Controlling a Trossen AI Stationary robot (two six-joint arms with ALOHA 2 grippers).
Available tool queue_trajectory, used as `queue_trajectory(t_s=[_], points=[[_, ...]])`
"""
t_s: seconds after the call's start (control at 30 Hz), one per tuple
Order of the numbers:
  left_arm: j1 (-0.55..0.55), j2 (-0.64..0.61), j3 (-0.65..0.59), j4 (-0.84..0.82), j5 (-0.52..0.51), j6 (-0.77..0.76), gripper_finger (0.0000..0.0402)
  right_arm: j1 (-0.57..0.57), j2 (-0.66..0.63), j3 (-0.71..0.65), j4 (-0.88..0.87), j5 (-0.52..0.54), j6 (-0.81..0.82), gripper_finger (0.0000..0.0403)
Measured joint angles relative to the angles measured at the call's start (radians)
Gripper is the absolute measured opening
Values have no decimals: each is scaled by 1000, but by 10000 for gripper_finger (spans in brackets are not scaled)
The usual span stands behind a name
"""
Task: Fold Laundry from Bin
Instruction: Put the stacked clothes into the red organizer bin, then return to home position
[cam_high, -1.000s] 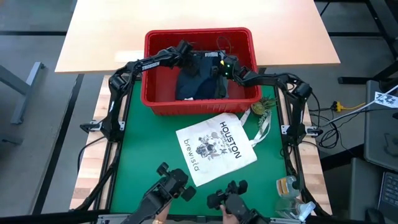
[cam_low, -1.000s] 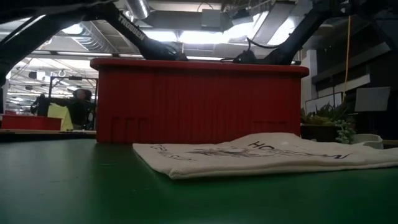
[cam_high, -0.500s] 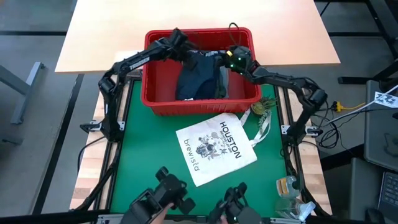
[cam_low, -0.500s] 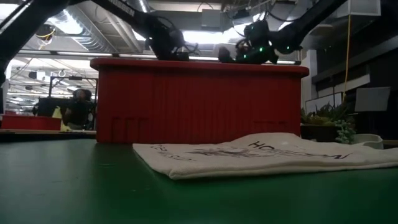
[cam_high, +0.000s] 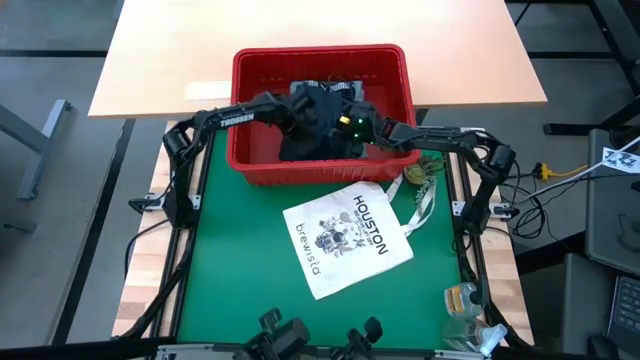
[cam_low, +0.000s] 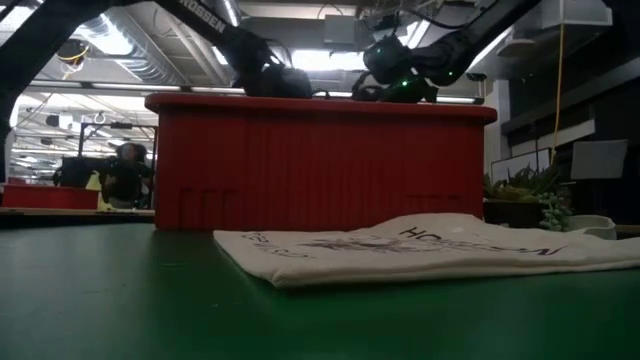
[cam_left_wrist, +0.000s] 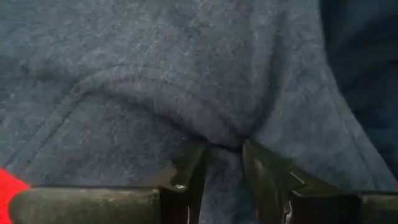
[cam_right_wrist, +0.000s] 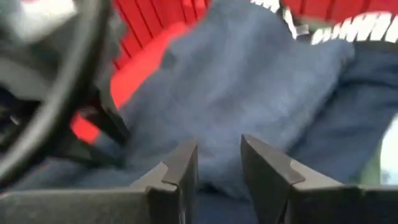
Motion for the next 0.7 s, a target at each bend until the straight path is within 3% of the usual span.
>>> queue_trajectory(t_s=[0.13,0.3,0.47,0.7], points=[[-23,0,-29,24,-55,4,102,0,21,-2,-29,7,-14,122],[-31,-12,58,-101,-58,-7,102,0,-44,-2,-19,-29,-15,122],[-43,-104,167,-204,-59,-6,102,0,-208,-2,-25,-41,-16,122],[-71,-352,186,-227,-62,-7,102,-2,-493,-1,-43,-162,-15,122]])
